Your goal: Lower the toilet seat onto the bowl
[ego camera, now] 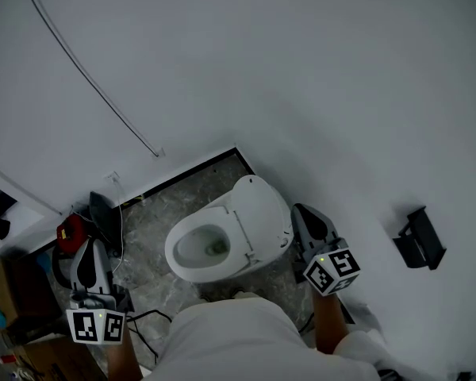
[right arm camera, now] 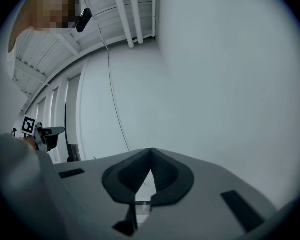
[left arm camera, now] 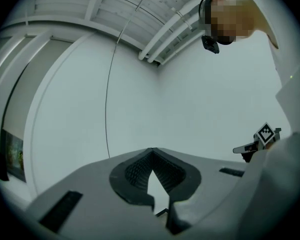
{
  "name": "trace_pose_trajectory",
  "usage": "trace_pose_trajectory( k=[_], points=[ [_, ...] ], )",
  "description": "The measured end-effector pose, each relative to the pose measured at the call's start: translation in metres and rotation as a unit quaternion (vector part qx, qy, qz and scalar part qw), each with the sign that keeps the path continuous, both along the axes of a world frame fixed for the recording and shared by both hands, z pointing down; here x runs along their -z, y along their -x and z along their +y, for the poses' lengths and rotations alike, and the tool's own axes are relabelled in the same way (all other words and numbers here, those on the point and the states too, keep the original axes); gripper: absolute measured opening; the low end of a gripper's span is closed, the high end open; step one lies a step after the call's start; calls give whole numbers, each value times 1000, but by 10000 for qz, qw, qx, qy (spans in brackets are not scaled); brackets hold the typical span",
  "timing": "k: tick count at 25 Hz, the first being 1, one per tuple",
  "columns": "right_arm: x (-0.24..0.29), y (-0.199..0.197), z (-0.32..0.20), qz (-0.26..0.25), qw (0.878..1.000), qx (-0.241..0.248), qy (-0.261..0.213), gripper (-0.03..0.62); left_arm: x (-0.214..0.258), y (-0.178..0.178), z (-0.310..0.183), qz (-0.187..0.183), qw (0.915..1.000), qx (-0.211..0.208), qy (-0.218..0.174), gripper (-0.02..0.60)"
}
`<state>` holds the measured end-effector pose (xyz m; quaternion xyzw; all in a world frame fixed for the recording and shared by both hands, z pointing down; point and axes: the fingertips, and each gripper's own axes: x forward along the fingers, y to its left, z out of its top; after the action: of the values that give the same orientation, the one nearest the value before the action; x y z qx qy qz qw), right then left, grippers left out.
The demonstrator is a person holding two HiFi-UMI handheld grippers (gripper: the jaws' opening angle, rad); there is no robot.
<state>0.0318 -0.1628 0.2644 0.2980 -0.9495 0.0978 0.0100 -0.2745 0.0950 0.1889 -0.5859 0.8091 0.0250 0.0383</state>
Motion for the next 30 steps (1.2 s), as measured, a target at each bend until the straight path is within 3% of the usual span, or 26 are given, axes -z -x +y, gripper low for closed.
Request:
trace_pose_trajectory(
  k=[9, 23, 30],
  points=[
    [3, 27, 11, -106, 9996, 249, -108, -2, -2, -10, 7, 26, 9999, -97, -22, 5],
    [-18, 7, 21, -152, 9997, 88, 148, -2, -8, -23, 4, 26, 9996, -268, 113, 5],
    [-15, -1, 28, -23, 10000, 59, -33, -2, -10, -30, -3, 50, 9989, -462, 117, 5]
  ],
)
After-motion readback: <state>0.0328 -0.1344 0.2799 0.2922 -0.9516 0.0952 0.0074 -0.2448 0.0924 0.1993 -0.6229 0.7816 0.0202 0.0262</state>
